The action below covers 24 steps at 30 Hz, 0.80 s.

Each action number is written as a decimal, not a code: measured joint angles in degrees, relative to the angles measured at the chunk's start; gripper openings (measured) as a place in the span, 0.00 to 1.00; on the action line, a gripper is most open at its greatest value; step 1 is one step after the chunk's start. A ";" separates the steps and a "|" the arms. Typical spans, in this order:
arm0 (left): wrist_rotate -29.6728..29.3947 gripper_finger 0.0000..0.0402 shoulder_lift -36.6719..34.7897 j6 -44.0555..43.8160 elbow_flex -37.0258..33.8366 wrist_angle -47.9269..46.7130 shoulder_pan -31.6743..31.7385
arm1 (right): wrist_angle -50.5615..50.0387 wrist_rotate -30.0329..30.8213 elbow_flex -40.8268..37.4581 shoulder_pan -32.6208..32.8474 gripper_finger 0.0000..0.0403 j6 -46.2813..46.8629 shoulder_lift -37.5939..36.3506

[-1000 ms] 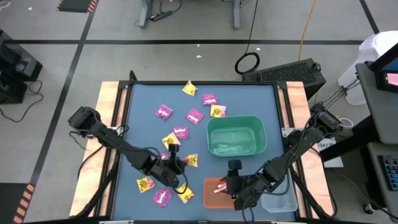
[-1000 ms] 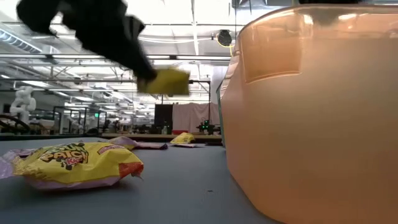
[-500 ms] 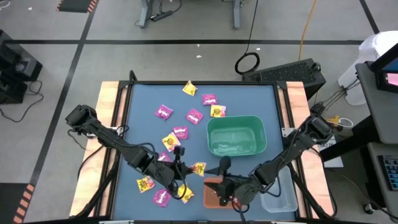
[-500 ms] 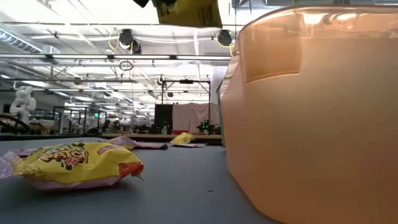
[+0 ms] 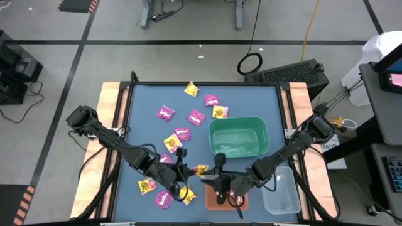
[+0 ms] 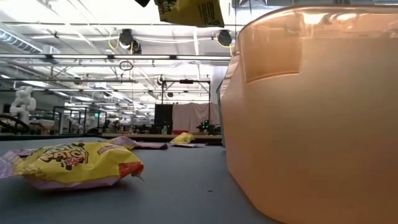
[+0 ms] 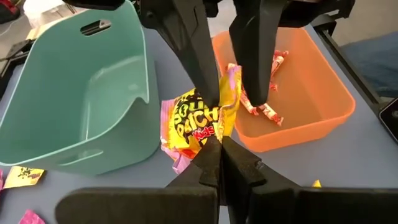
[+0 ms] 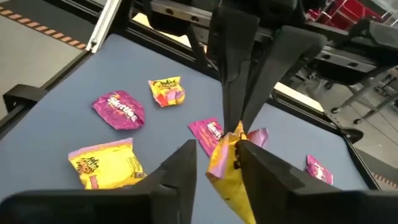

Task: Sort candy
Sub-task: Put the yellow candy pack into the green bin

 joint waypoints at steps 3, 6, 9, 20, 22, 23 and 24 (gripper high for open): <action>0.03 0.02 0.00 -0.01 0.00 0.02 -0.07 | -0.04 -0.70 0.00 -0.16 0.21 0.02 0.00; 0.02 0.02 0.00 0.06 0.00 0.33 -0.07 | 0.00 -0.71 0.00 -0.16 0.16 0.00 0.00; -0.26 0.04 0.00 0.06 0.00 0.61 -0.07 | -0.04 -0.71 0.00 -0.16 0.12 0.00 0.00; -3.26 0.33 0.01 -0.01 0.00 2.19 -0.07 | -0.88 -0.72 0.00 -0.09 0.11 0.26 0.00; -3.27 0.38 0.02 -0.01 0.00 2.22 -0.07 | -1.35 -0.65 0.00 -0.10 0.11 0.72 0.00; -3.26 0.41 0.01 -0.05 0.00 2.22 -0.08 | -1.68 -0.58 0.00 -0.14 0.11 0.92 0.00; -3.28 0.43 0.02 -0.12 0.00 2.25 -0.16 | -1.97 -0.56 0.00 -0.14 0.11 1.10 0.00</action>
